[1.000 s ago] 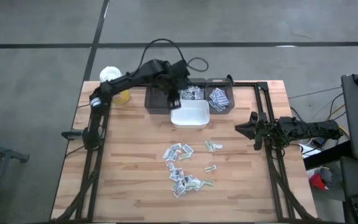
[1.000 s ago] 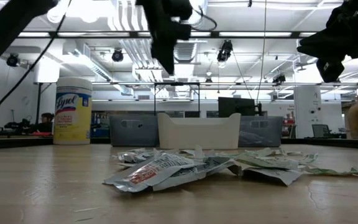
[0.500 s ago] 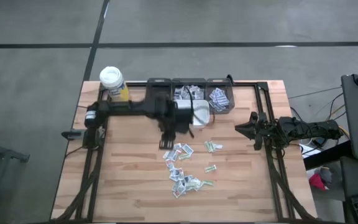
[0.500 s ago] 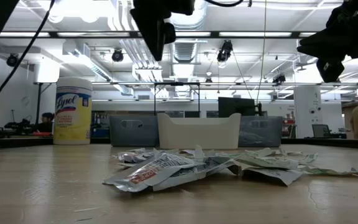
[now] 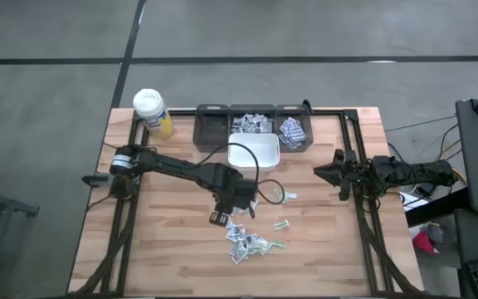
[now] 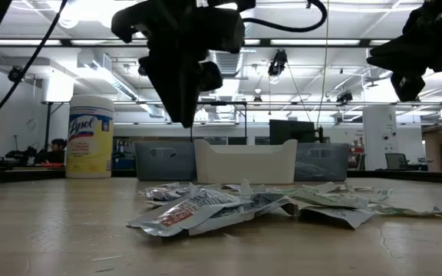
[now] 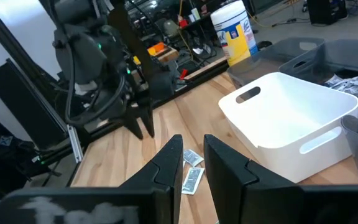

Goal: Pick & Place First Aid Supplies
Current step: Put the alcohol pad into the middle black bin

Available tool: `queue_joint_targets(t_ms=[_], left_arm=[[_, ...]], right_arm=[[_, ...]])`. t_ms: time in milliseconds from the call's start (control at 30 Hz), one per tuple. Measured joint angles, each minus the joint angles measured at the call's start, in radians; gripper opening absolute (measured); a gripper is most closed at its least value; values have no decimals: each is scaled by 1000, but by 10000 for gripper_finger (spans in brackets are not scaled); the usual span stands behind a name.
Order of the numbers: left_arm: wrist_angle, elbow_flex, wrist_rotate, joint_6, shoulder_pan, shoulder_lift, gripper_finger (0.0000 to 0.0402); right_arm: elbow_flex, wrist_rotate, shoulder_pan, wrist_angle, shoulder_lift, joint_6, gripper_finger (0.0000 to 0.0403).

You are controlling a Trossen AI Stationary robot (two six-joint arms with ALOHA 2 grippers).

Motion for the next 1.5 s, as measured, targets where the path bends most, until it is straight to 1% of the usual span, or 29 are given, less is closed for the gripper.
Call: queue_joint_targets(t_ms=[167,400,467,567,867,1167,1500], left_arm=[[131,-48,67,-17,-17,0,108],[251,-109,77,33,-76,0,108],[281,-136,95,42,-85,0,108],[318,-172,118,43,-92,0,108],[437,-232,121,52,-95,3,108],[470,-239,123,57,-94,52,108],[484,-247,124,53,-81,77,107]], right_arm=[[0,0,0,0,0,0,63],[0,0,0,0,0,0,63],[0,0,0,0,0,0,63],[0,0,0,0,0,0,63],[0,0,0,0,0,0,63],[0,0,0,0,0,0,63],[0,-1,0,0,0,0,63]])
